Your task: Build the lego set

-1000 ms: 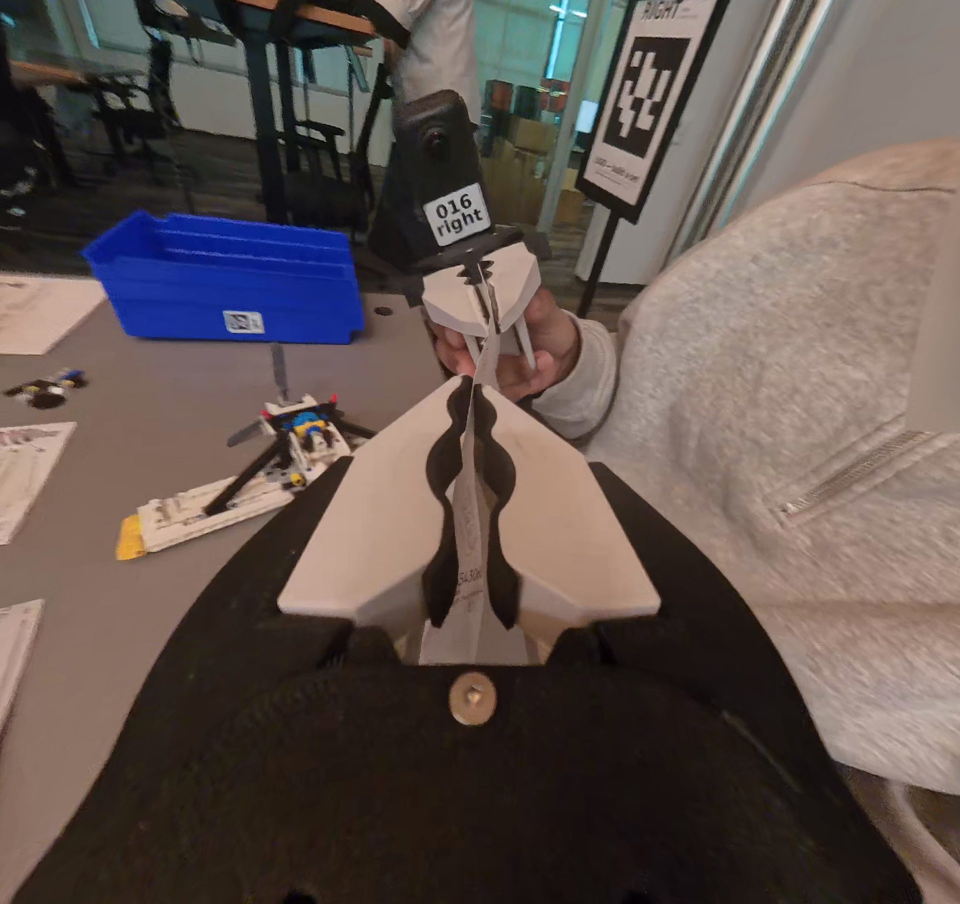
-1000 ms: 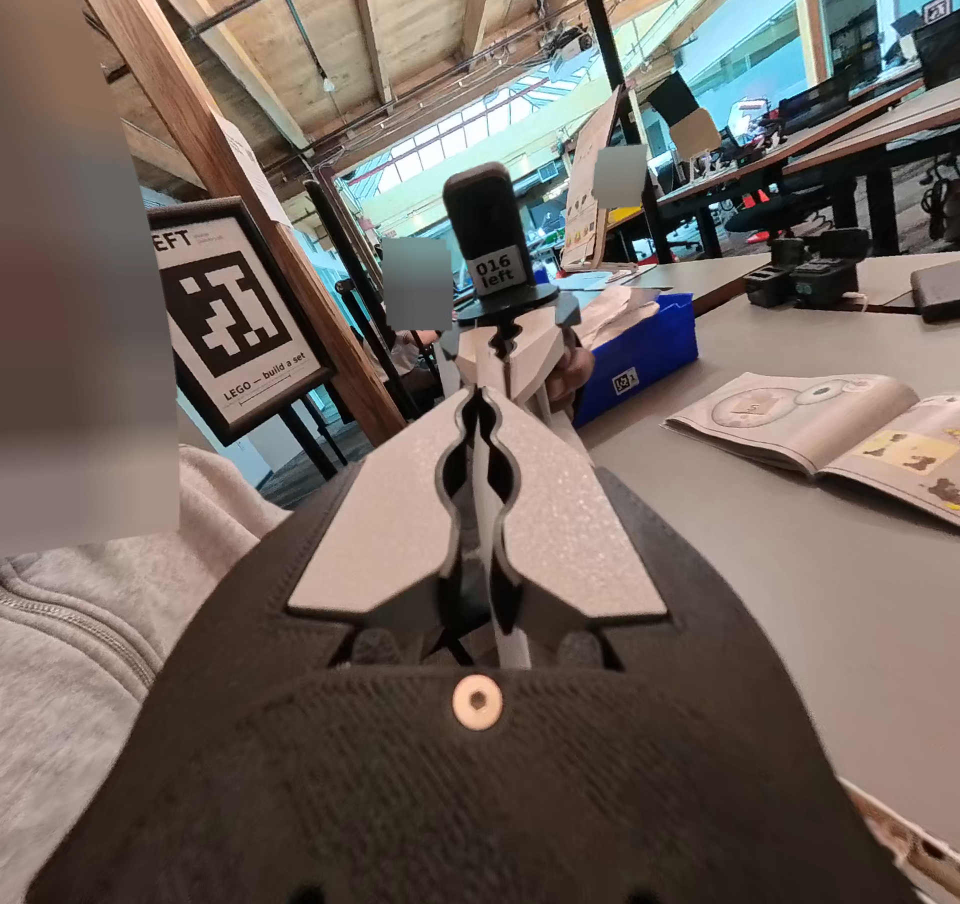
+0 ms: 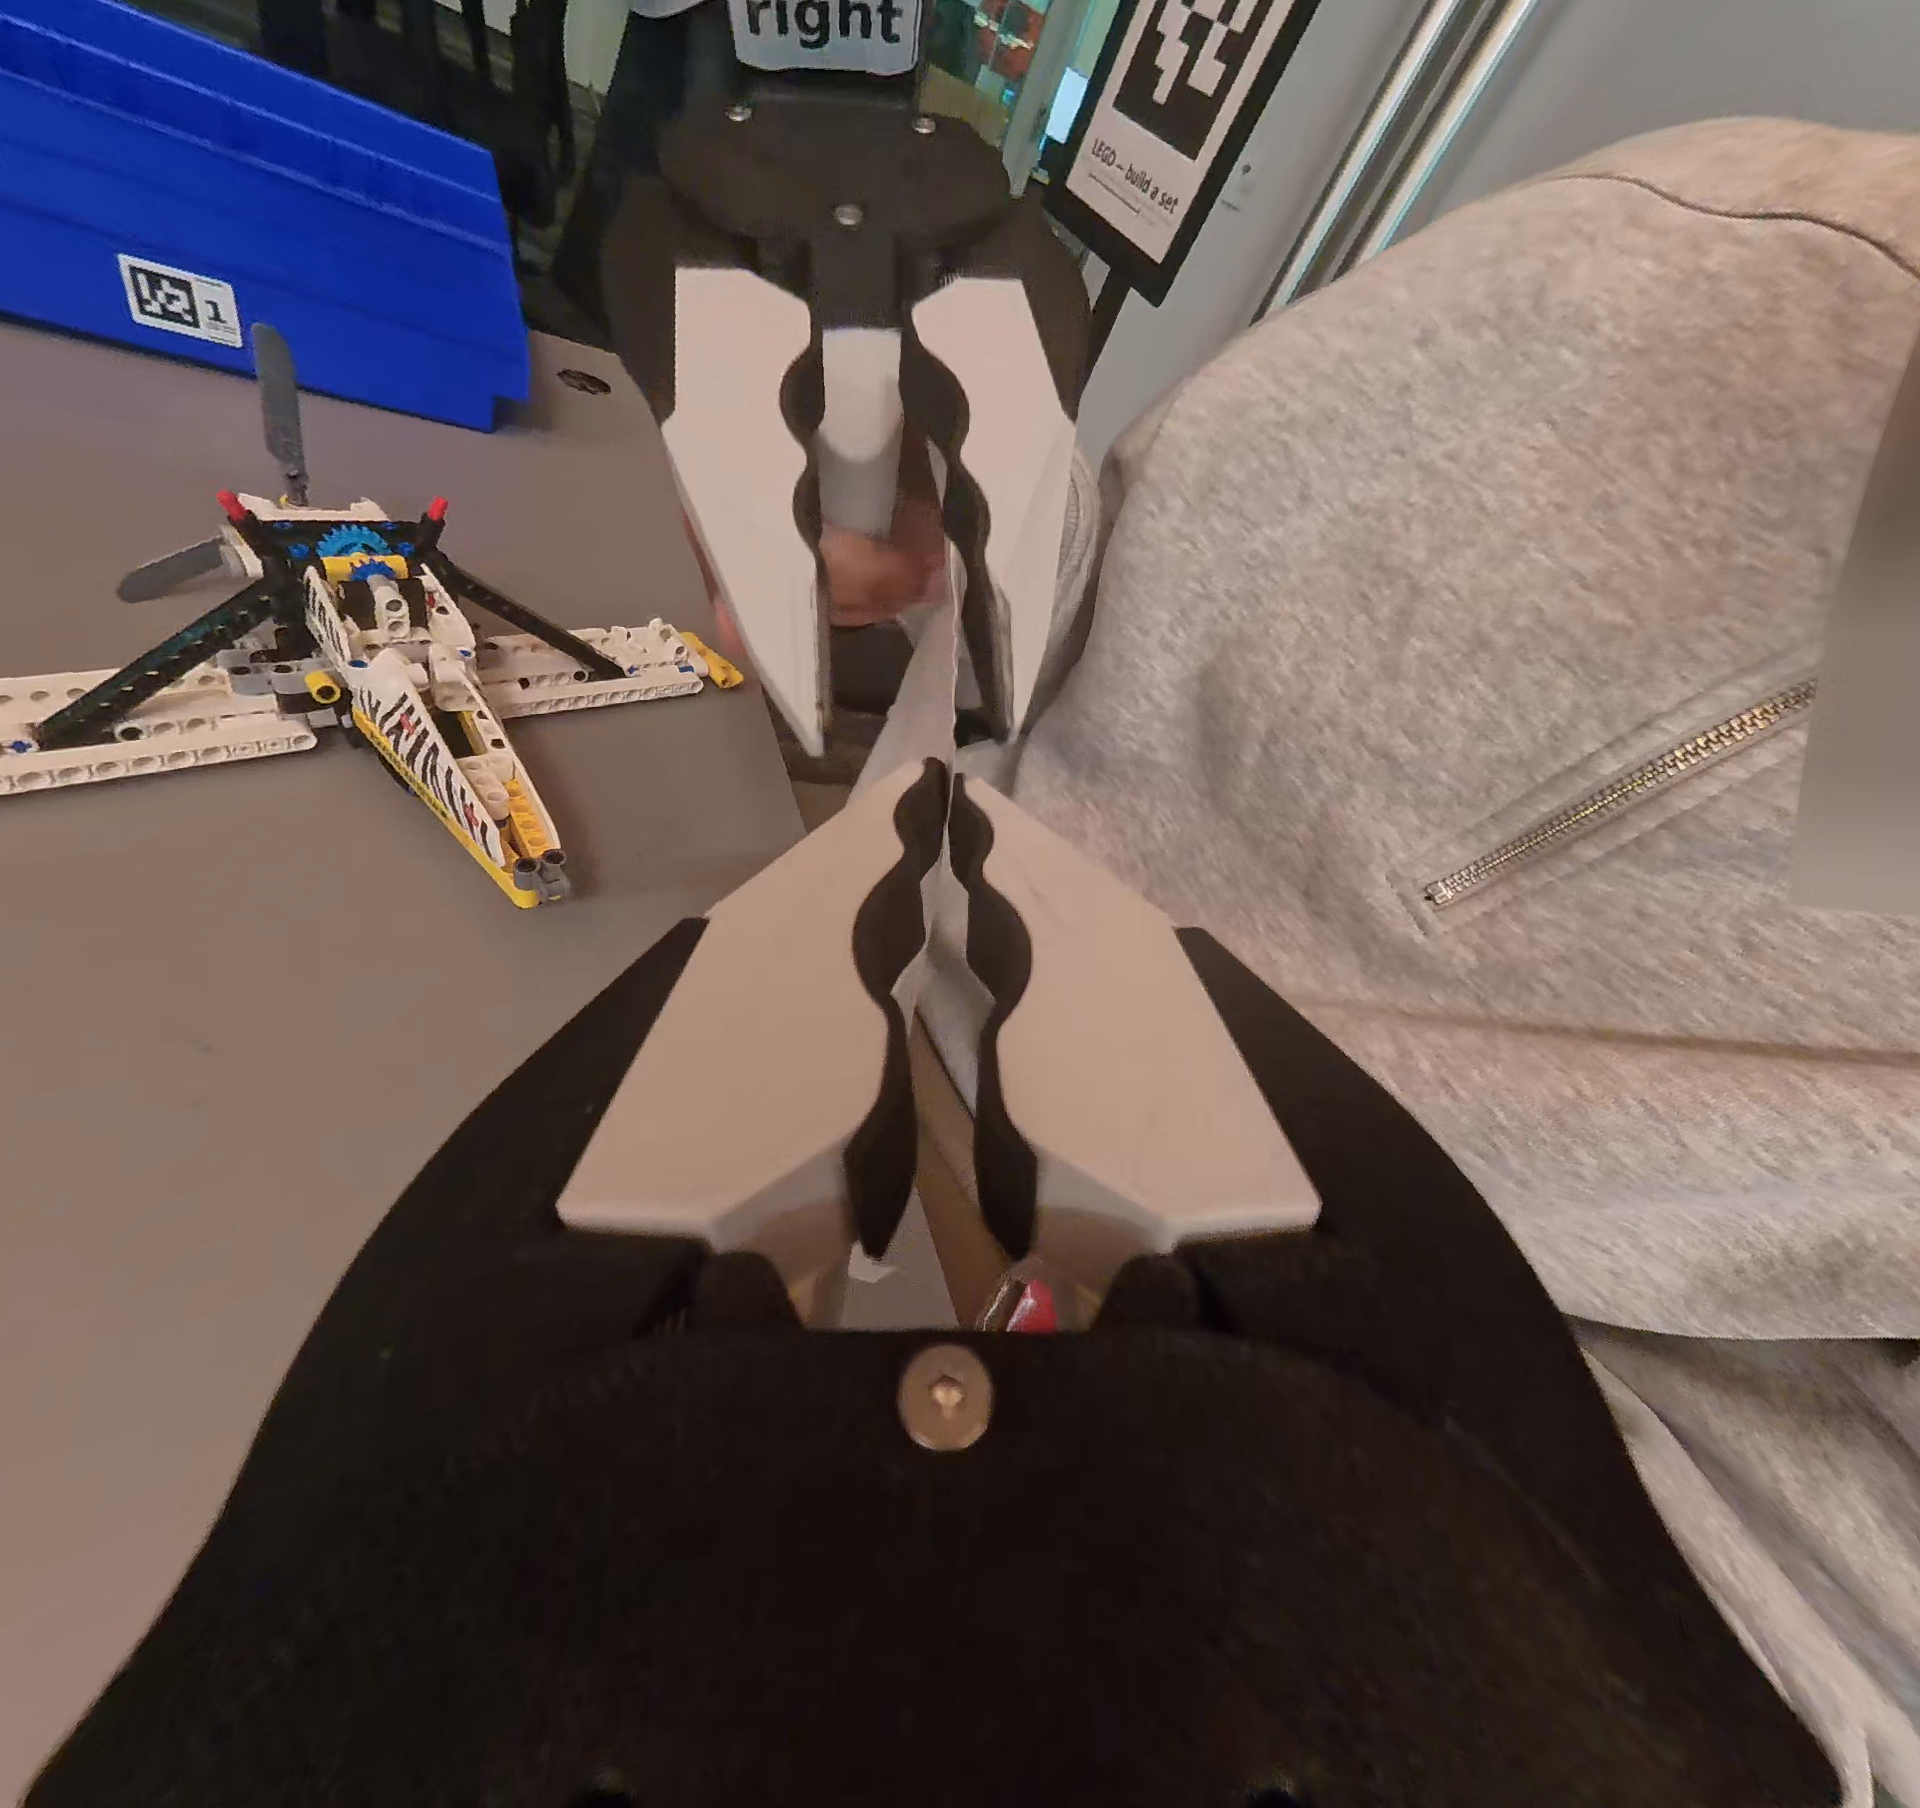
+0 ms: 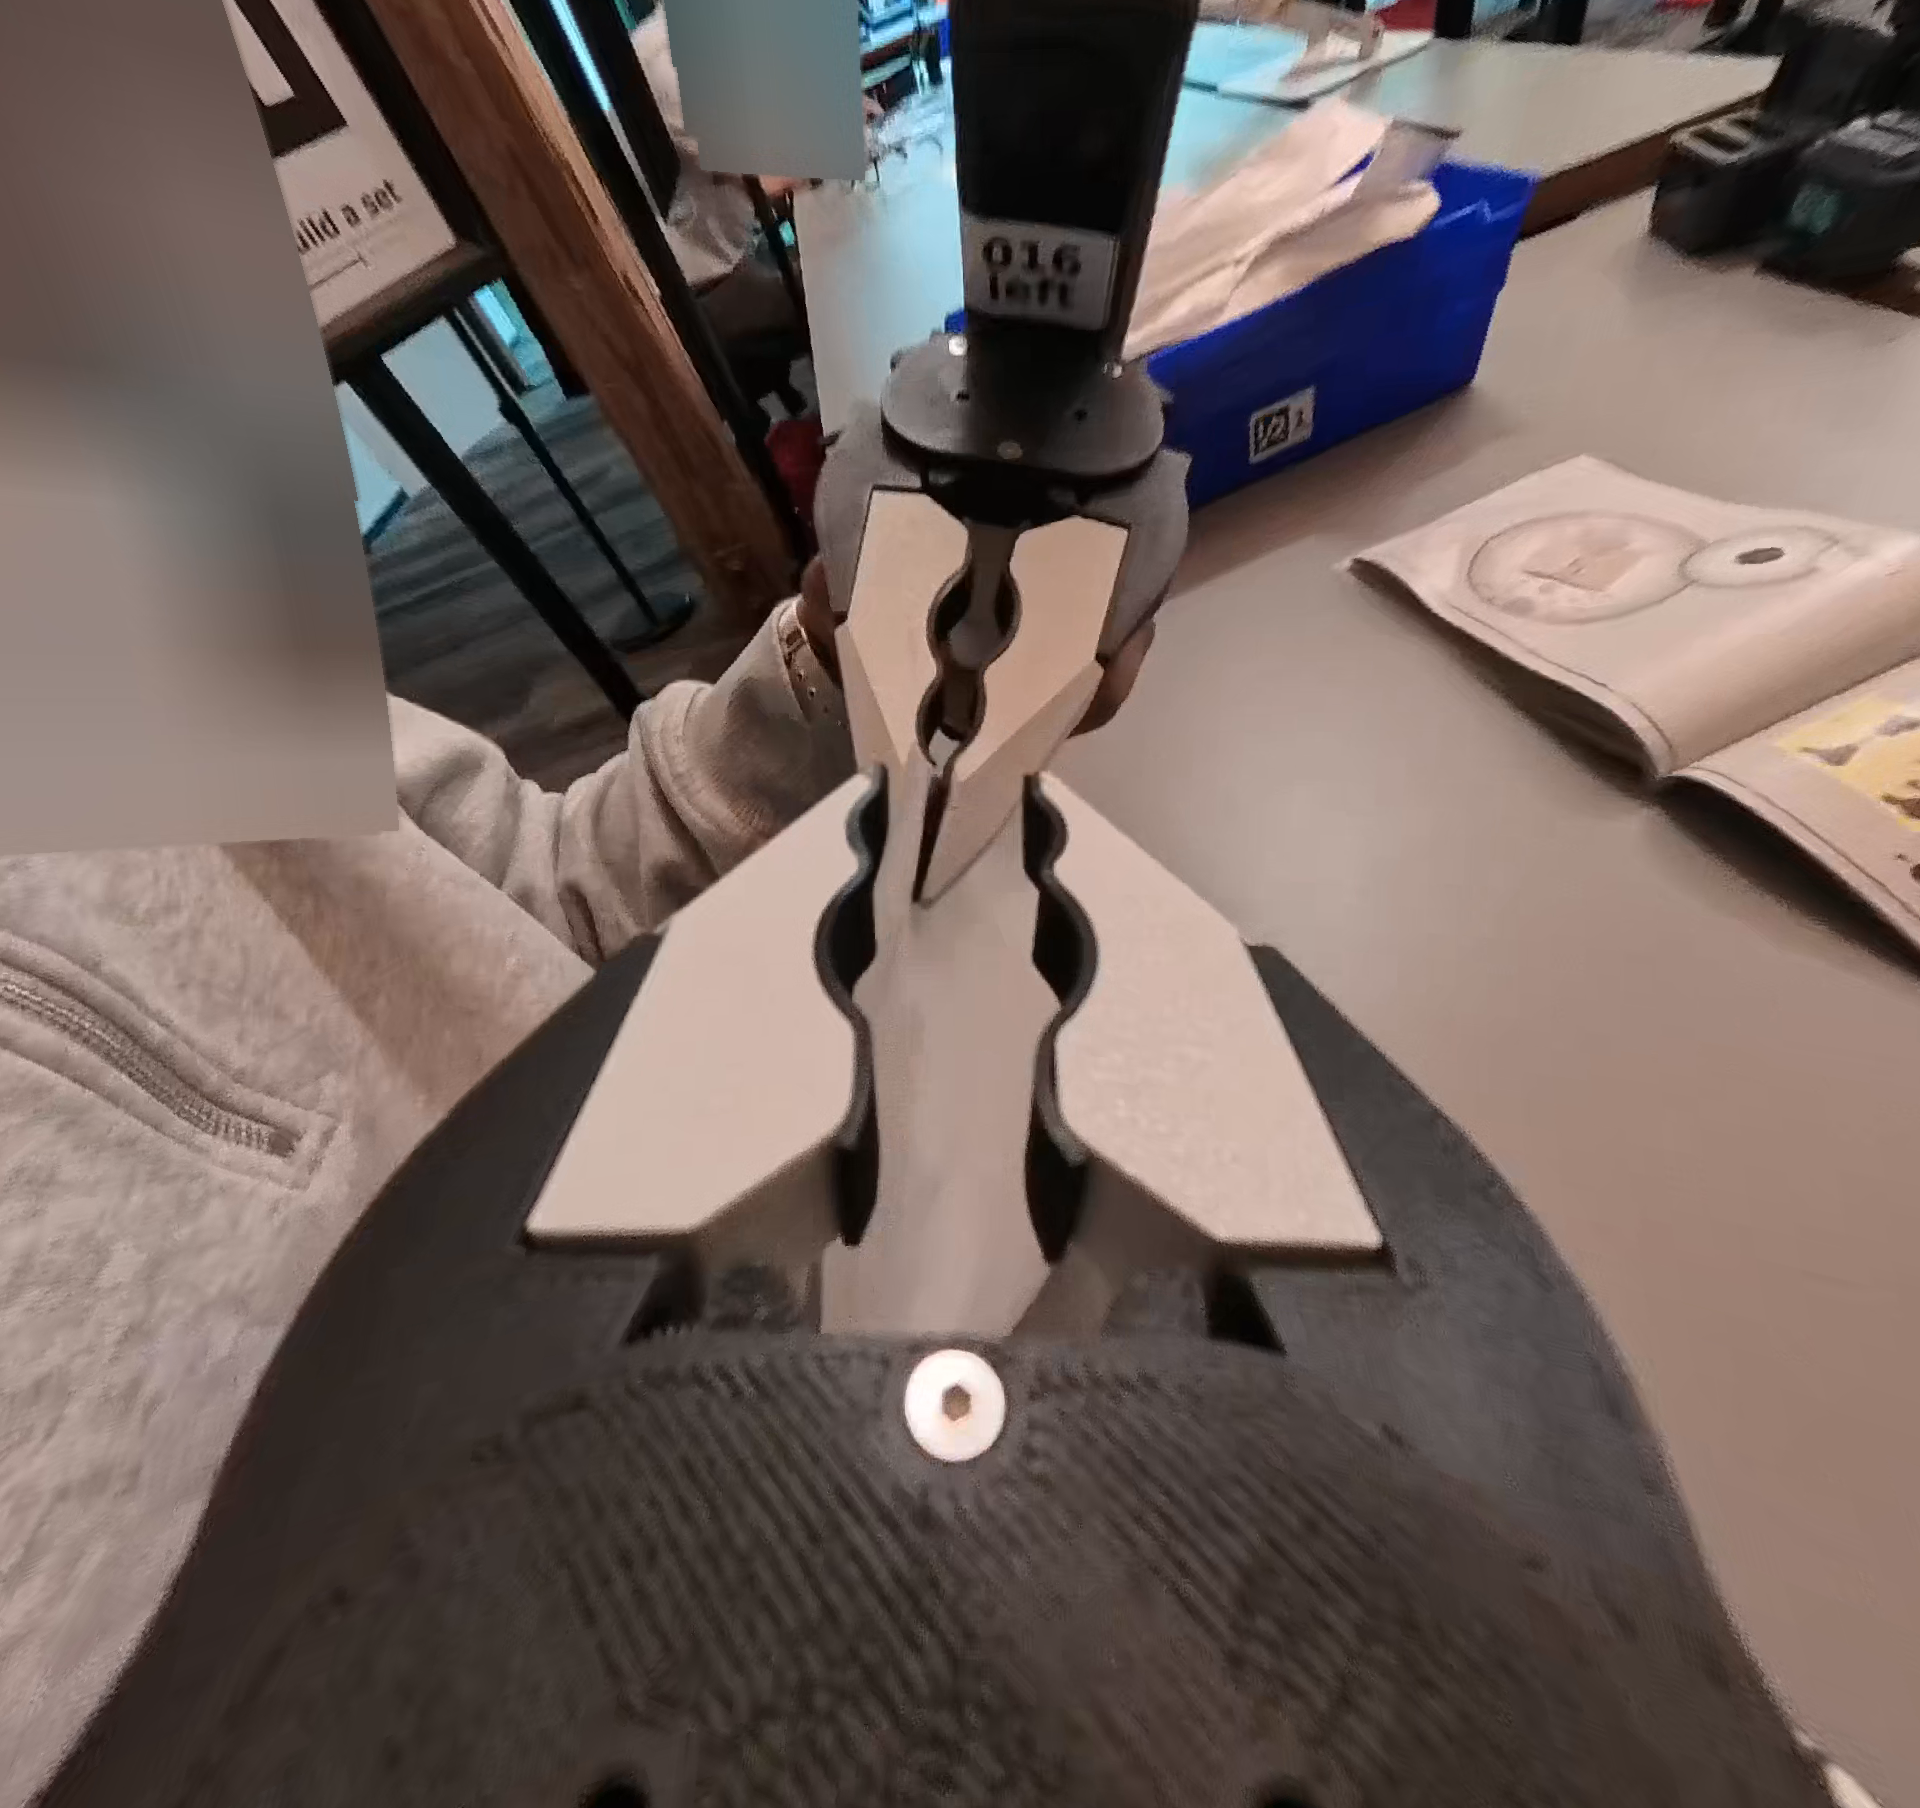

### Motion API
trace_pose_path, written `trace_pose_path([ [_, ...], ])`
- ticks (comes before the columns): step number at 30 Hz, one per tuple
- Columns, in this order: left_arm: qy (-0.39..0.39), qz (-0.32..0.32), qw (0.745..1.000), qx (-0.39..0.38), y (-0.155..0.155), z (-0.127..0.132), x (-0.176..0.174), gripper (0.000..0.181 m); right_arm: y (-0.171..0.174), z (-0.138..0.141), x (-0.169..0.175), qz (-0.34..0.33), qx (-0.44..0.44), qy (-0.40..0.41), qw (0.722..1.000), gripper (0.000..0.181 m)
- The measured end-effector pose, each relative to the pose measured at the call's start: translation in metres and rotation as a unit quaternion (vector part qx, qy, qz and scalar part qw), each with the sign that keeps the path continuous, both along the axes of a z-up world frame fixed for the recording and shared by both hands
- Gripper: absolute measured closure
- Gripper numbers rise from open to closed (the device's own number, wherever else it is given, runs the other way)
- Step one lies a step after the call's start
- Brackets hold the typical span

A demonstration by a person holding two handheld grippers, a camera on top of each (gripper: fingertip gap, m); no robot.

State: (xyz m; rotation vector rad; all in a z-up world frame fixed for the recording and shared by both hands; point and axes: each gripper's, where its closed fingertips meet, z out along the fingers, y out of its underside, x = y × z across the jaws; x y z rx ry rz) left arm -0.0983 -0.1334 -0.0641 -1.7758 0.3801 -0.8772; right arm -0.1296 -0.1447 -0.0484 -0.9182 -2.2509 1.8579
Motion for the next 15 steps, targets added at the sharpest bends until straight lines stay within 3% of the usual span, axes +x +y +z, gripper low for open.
trace_pose_path([
  [2, 0.001, 0.004, 1.000, -0.003, 0.000, -0.001, -0.002, 0.181, -0.003, 0.000, 0.000, 0.002, 0.006, 0.009, 1.000, 0.181],
  [9, 0.003, 0.010, 1.000, 0.010, -0.002, 0.003, -0.003, 0.181, -0.005, 0.009, 0.002, 0.002, -0.027, 0.010, 1.000, 0.181],
  [15, 0.003, 0.029, 0.997, 0.072, 0.003, 0.021, -0.003, 0.179, -0.003, 0.017, 0.005, 0.005, -0.070, -0.010, 0.997, 0.181],
])
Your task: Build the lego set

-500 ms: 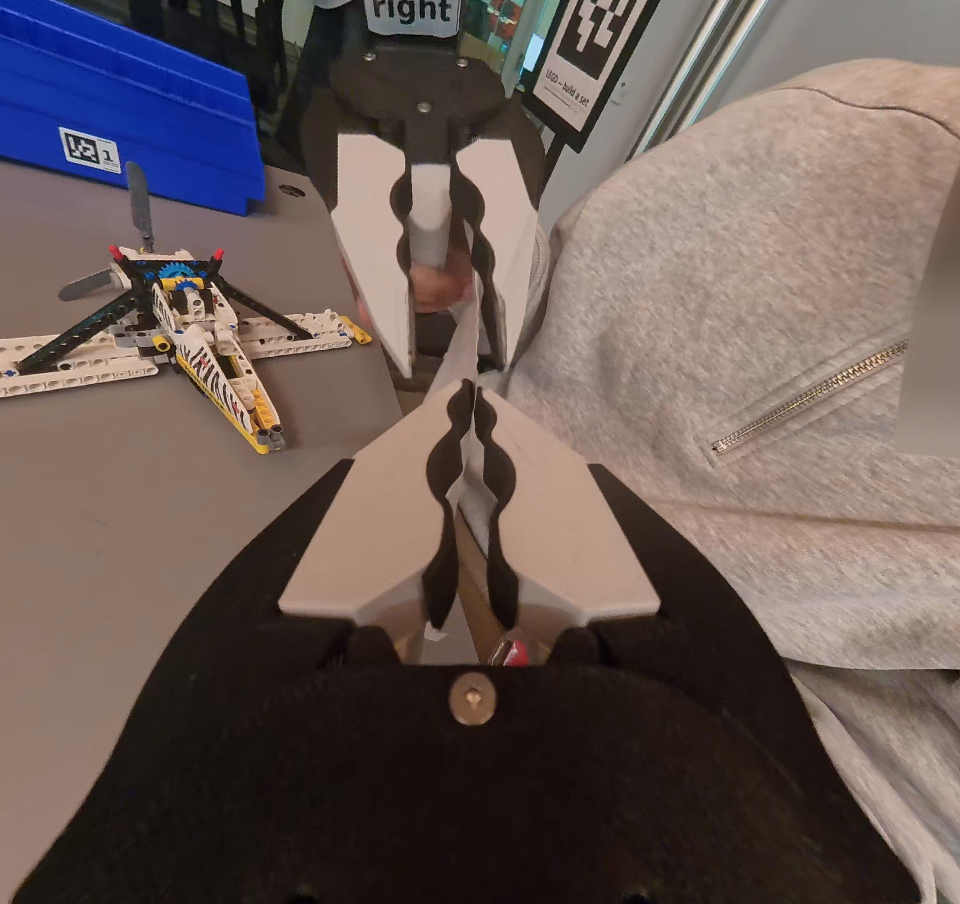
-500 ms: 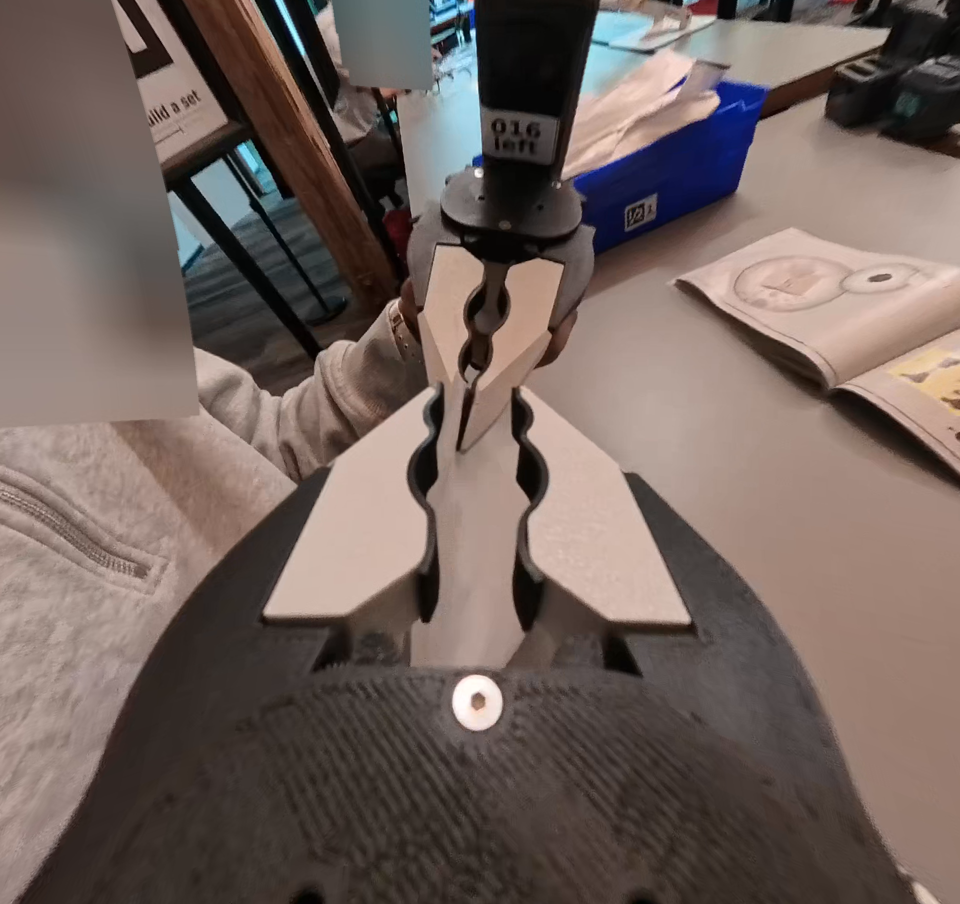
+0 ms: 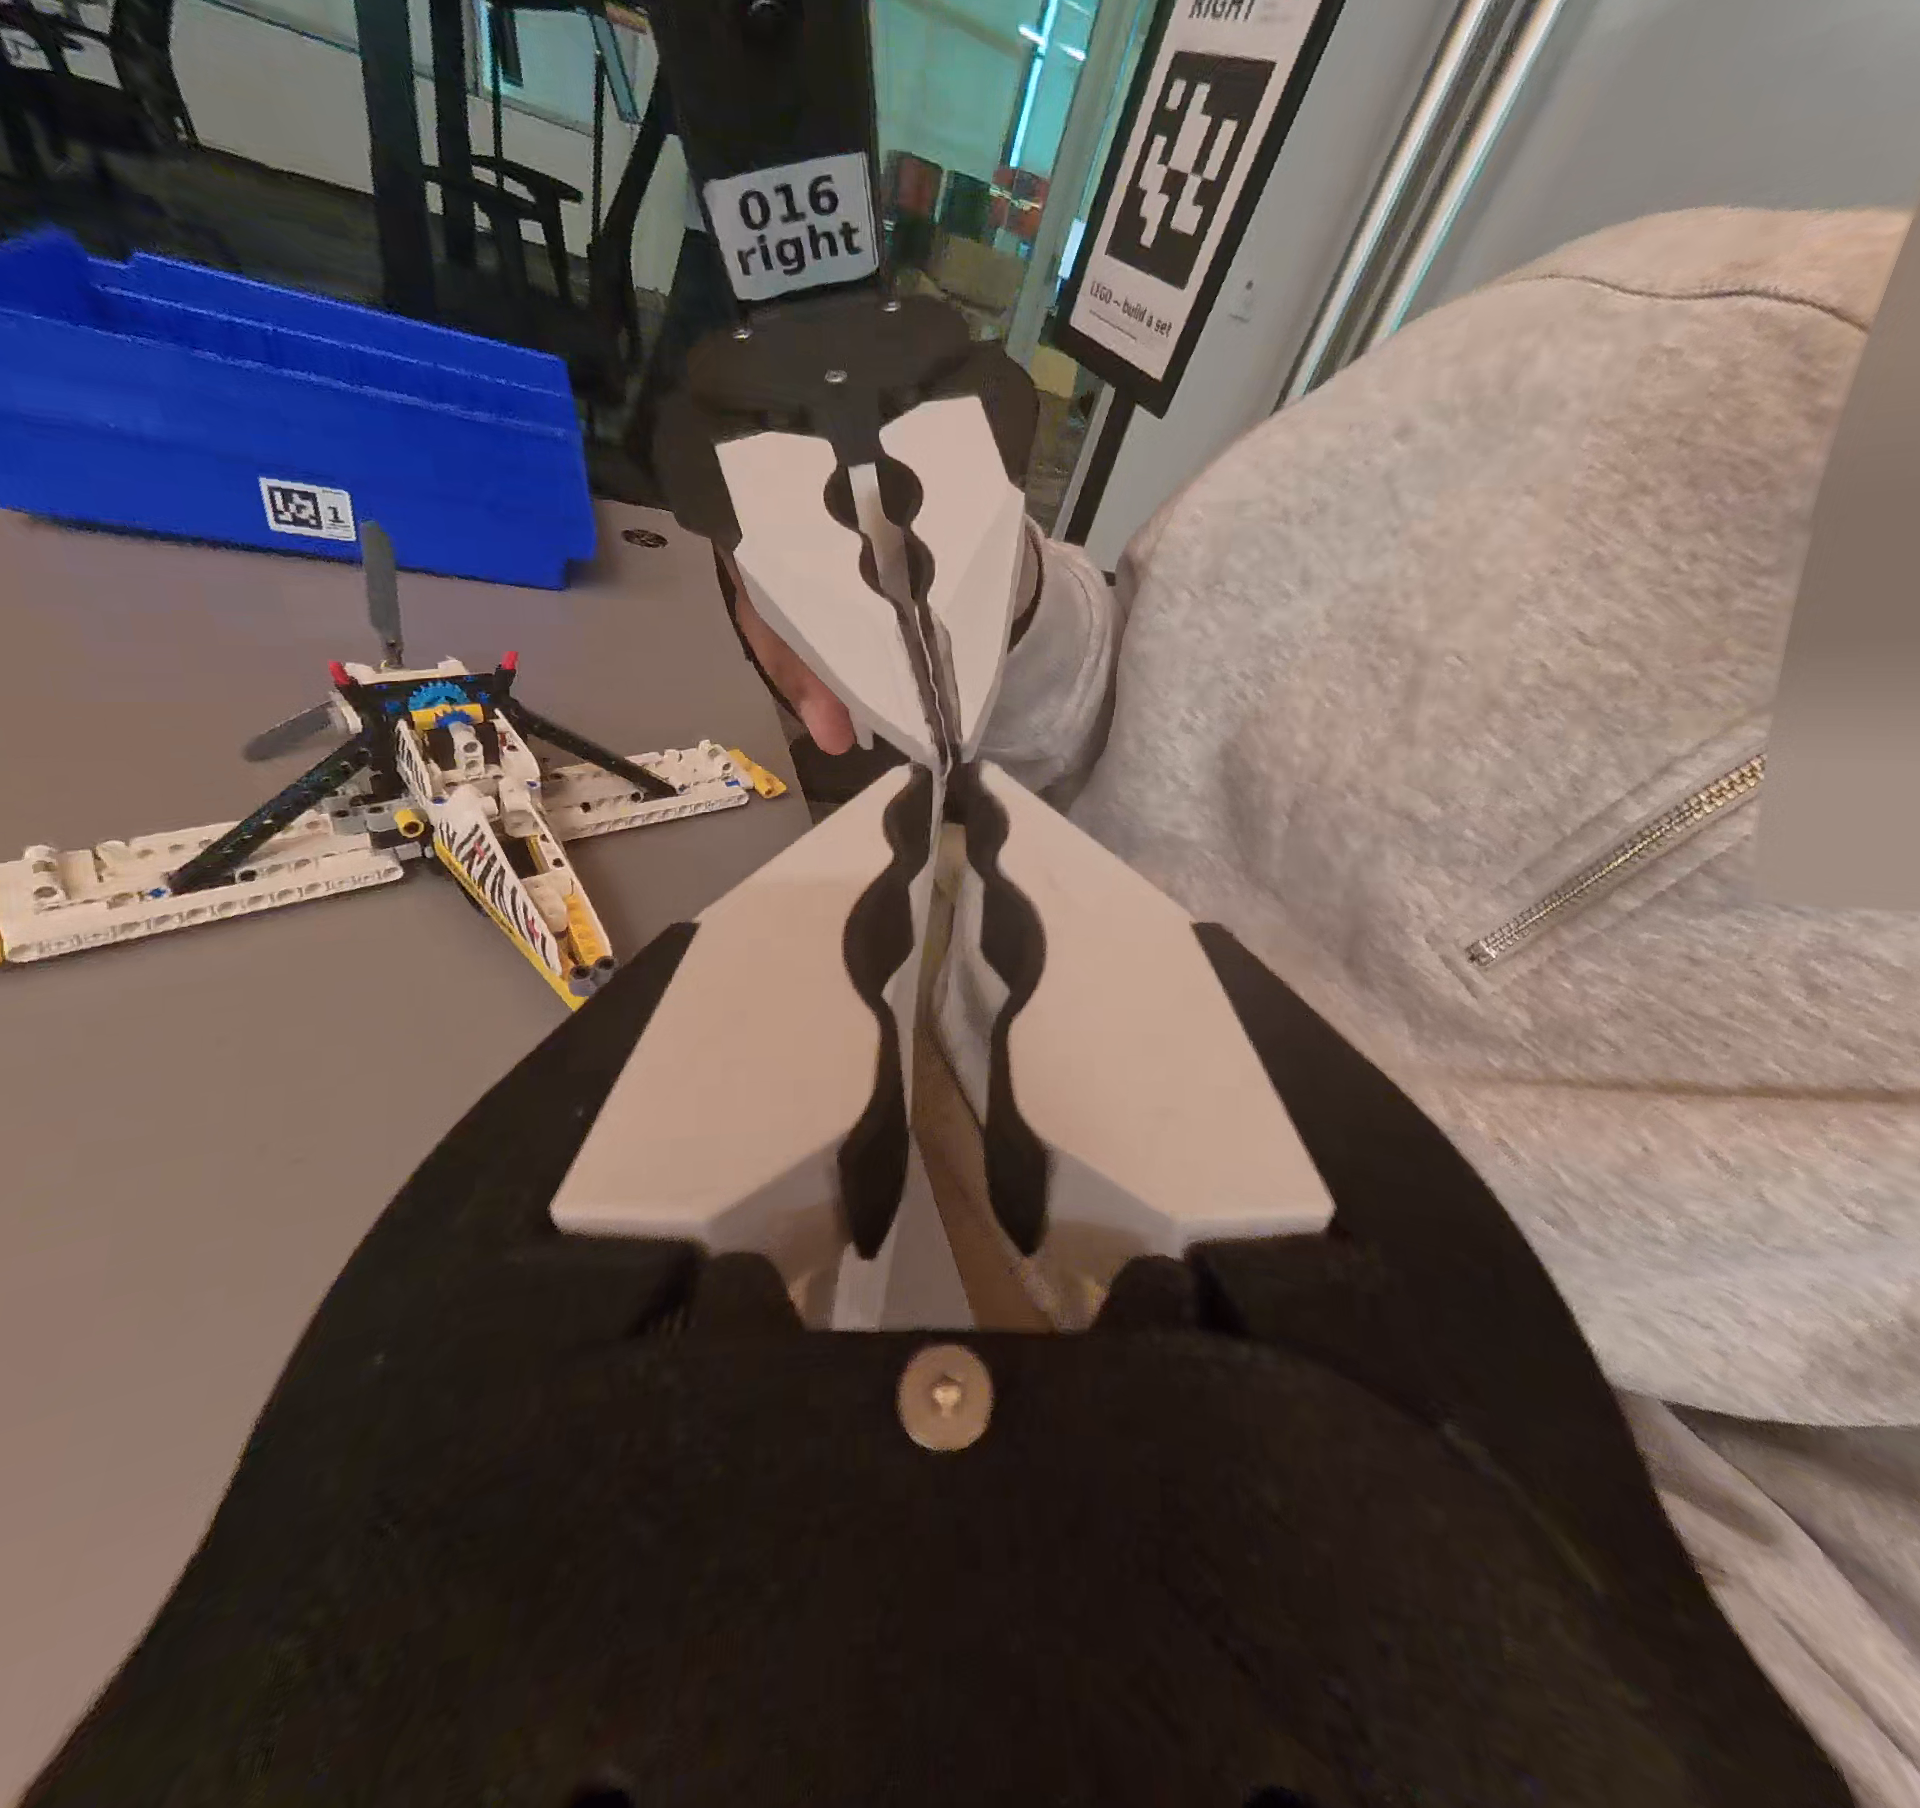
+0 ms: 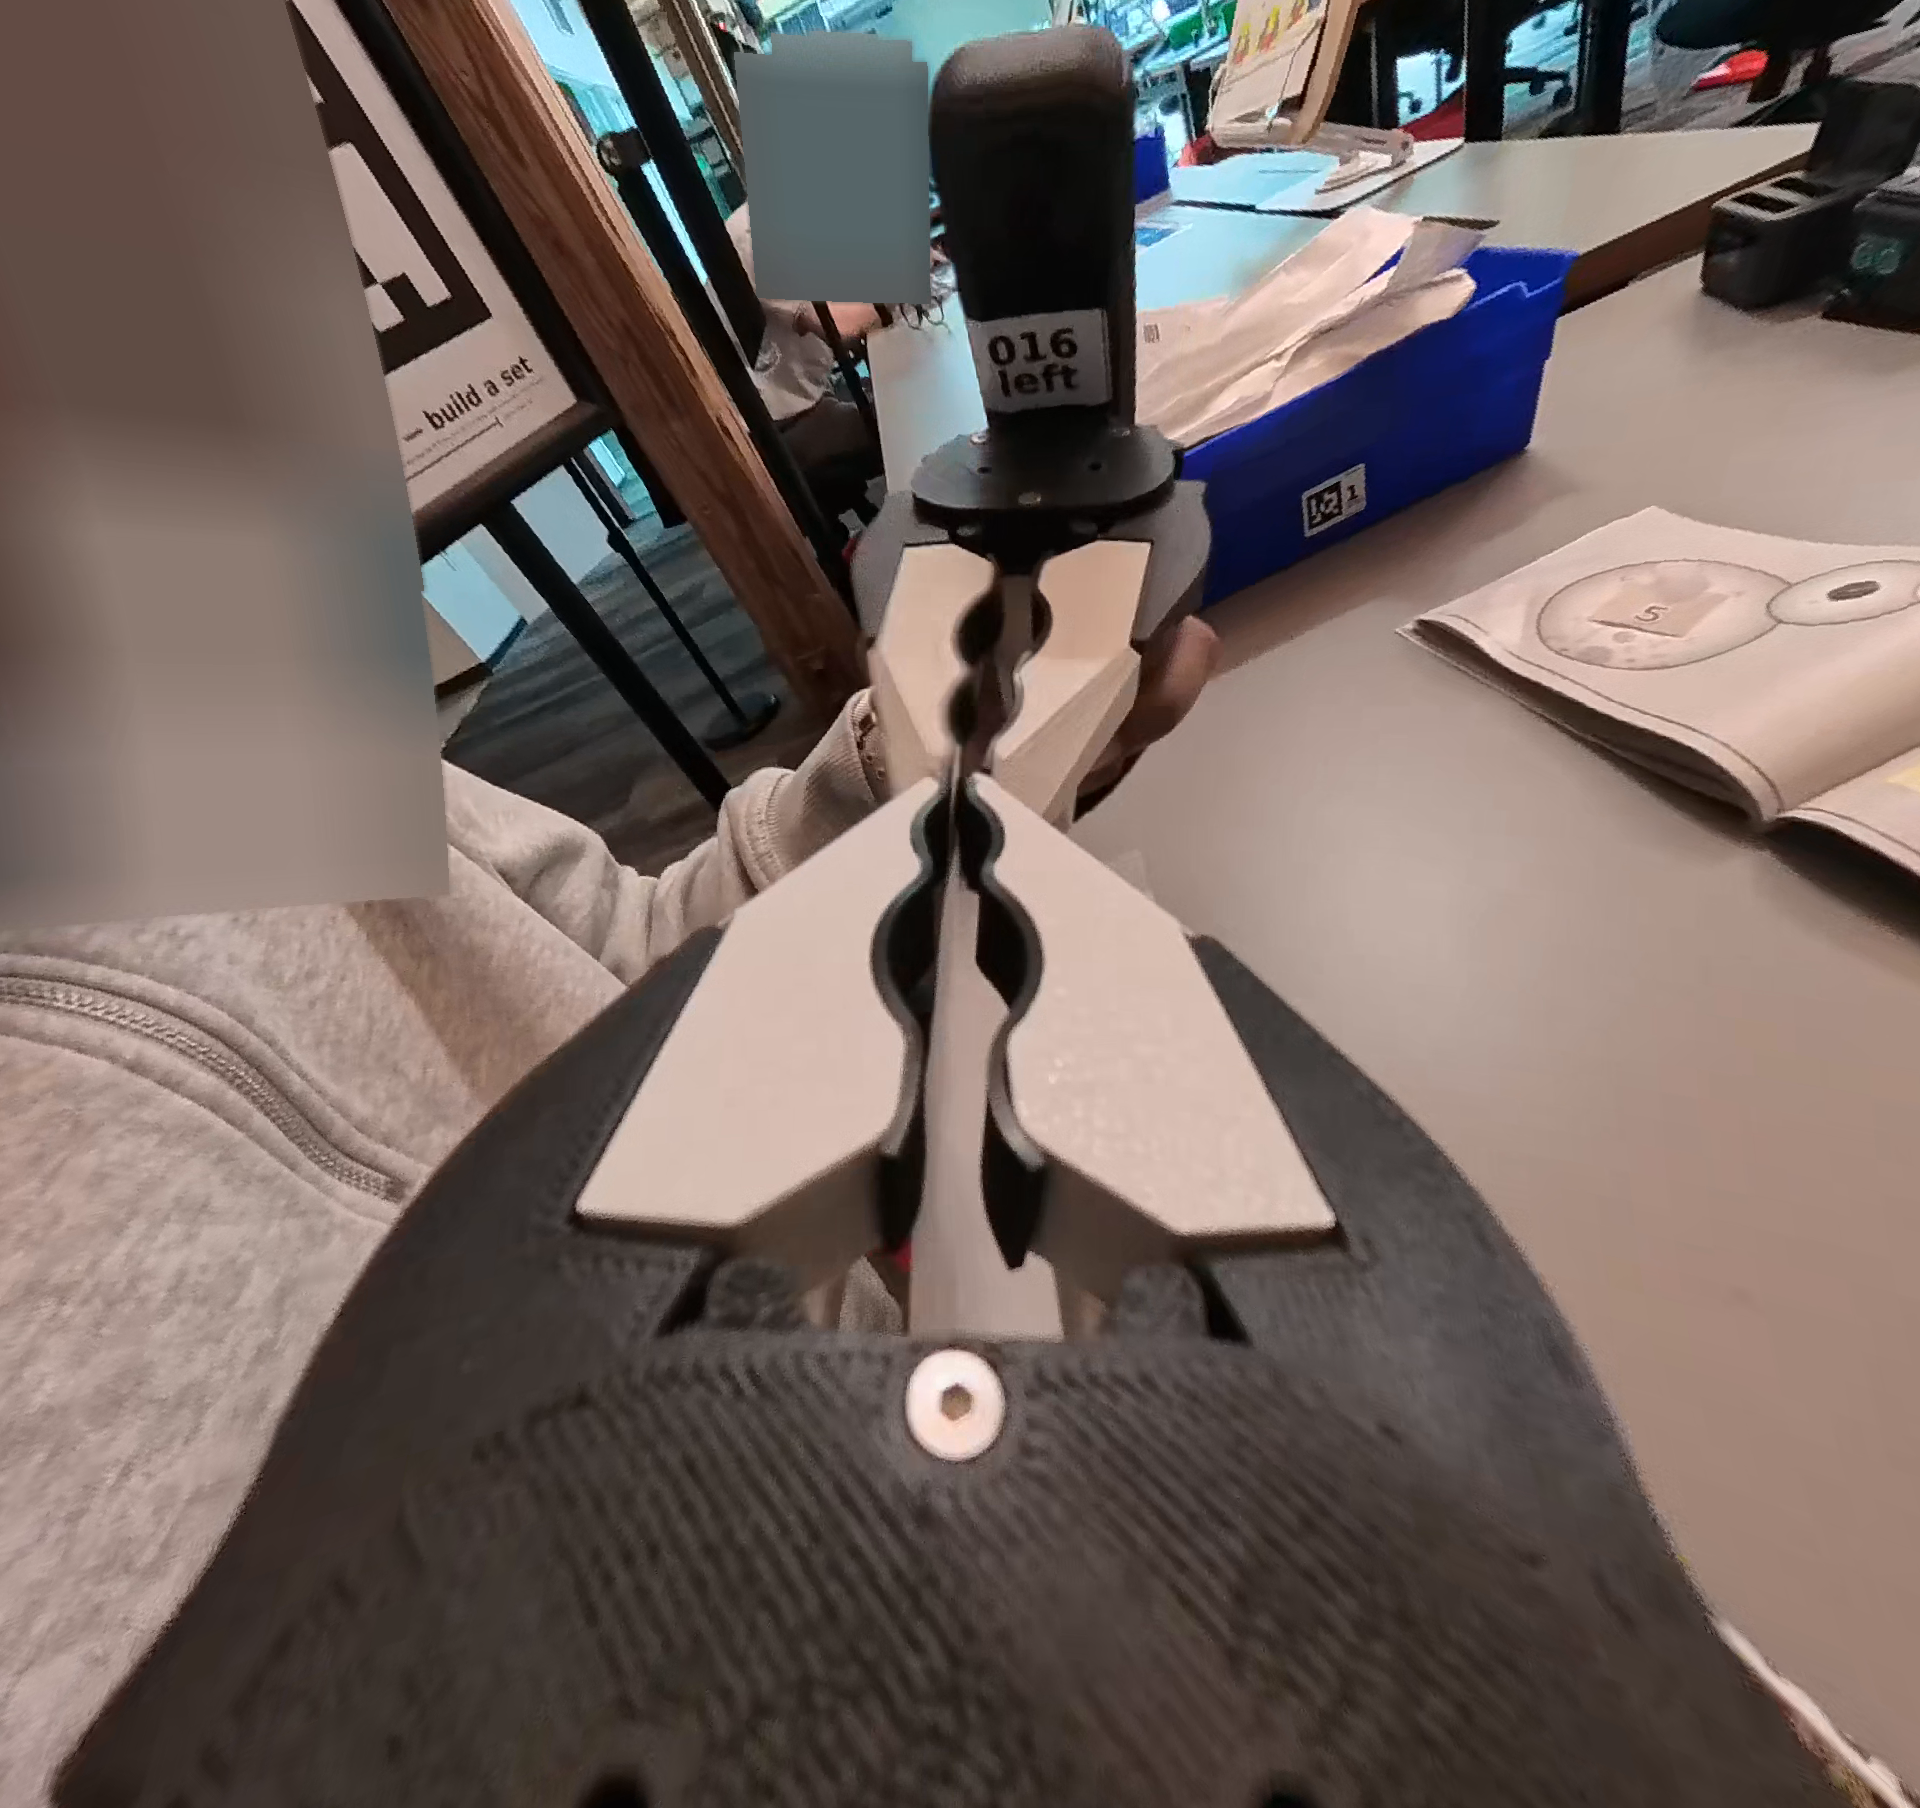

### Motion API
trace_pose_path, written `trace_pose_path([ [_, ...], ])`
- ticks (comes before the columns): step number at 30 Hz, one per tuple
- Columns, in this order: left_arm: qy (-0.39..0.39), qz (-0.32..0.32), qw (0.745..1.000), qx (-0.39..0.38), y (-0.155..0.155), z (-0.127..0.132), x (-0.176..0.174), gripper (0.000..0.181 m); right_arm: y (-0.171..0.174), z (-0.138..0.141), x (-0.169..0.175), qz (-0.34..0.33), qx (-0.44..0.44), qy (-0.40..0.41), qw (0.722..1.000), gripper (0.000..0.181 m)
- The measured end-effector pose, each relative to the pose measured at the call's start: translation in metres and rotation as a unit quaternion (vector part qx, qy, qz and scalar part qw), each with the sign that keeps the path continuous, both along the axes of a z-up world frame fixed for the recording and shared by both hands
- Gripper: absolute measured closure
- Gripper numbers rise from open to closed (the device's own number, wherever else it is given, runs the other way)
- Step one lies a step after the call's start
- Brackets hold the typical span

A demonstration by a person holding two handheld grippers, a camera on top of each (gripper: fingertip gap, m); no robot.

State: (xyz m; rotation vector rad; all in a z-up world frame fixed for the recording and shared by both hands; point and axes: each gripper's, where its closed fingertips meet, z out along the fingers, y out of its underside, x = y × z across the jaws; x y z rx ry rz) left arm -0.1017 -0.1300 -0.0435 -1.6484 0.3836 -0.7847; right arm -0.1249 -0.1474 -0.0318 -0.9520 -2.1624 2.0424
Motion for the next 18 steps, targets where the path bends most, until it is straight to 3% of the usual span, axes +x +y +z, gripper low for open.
trace_pose_path([
  [9, -0.023, 0.009, 0.999, 0.045, 0.007, 0.014, -0.003, 0.181, 0.010, 0.015, -0.004, -0.025, -0.044, 0.012, 0.999, 0.181],
  [18, -0.195, -0.028, 0.980, 0.041, 0.017, 0.040, -0.008, 0.181, 0.025, 0.039, -0.009, -0.041, -0.150, 0.009, 0.988, 0.181],
])
